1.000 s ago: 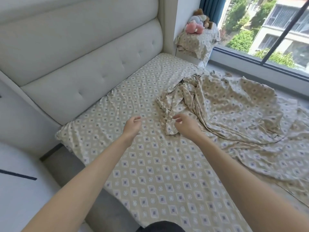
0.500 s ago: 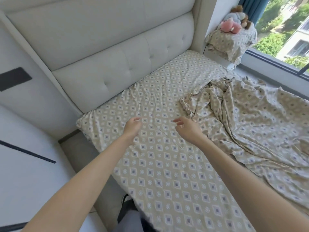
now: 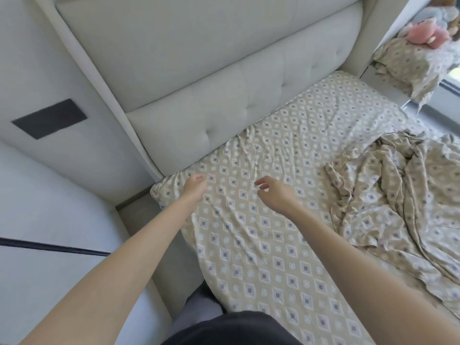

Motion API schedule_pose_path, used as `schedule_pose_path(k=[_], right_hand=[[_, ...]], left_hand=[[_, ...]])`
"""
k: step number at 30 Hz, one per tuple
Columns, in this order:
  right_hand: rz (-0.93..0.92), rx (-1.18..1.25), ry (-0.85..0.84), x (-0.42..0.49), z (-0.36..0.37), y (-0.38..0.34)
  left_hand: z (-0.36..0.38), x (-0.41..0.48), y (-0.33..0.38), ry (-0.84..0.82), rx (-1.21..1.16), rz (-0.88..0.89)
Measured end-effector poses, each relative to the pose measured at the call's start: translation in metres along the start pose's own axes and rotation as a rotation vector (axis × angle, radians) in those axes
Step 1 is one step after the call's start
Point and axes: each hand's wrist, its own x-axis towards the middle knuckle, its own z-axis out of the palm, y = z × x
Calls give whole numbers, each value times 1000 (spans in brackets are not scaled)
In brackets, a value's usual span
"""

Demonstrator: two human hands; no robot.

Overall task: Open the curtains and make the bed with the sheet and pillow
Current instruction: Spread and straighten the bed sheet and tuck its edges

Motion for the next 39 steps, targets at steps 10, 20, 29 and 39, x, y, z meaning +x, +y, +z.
schedule_pose_path(k=[10, 20, 29, 39], right_hand=[[-61, -163, -153, 79, 64, -80], [-67, -259, -340, 152, 177, -119], [14, -300, -367, 261, 291, -135], [122, -312, -319, 344, 365, -95]], left_hand=[[-94, 70, -38, 162, -171, -174], [-151, 142, -102, 186, -330, -316], [-174, 277, -160, 121, -489, -413], [-149, 397, -221, 73, 225, -147]])
